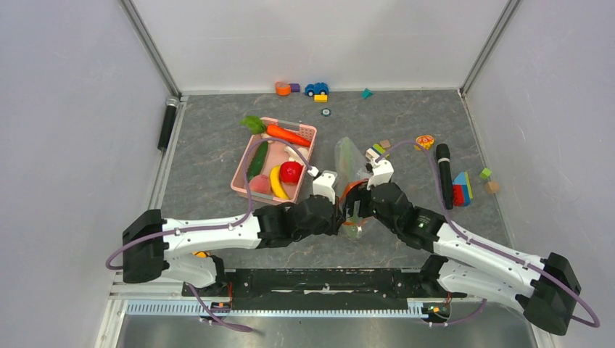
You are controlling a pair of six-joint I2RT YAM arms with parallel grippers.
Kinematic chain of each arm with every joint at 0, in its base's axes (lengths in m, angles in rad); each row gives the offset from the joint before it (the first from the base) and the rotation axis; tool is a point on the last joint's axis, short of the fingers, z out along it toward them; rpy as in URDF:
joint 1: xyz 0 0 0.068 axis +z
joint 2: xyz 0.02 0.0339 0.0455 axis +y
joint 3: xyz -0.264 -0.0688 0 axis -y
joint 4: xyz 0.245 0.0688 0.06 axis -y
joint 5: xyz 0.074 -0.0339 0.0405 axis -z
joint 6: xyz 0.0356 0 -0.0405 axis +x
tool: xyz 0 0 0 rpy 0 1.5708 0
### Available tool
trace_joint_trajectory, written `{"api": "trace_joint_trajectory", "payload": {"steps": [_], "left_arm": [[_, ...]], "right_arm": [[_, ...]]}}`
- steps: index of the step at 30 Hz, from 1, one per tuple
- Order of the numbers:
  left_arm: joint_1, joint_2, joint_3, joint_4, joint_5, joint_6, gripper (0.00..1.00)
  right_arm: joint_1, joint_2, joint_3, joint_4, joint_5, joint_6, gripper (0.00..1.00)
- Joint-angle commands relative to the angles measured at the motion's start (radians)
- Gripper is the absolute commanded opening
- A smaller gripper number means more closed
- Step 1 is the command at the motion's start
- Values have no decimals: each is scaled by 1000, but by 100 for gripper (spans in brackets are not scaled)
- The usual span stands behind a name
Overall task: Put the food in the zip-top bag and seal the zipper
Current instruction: Adjust the zipper food storage bag at the center of the board.
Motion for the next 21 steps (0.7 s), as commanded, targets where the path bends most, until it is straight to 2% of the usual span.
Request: {"api": "trace_joint_trajectory", "payload": {"steps": [1,5,7,11,14,16,21], "left_arm": [[7,38,35,34,-12,-25,2],[13,43,27,53,-12,-33,2],[18,43,25,56,-14,-34,2],[37,43,24,54,-10,-45,2],[60,36,15,58,1,-55,2],[79,28,4,65,16,-58,2],[90,-5,-19,67,51,-25,2]], "right_arm": [[8,-28,-49,293,22,184,79],[10,-5,-35,256,63,180,45],[10,5,-51,265,46,171,37],[34,4,-66,304,-42,95,35],[52,-18,-47,249,-106,-2,35],[58,-68,-57,217,-108,-45,36],[59,-243,-68,154,-5,-85,46]]}}
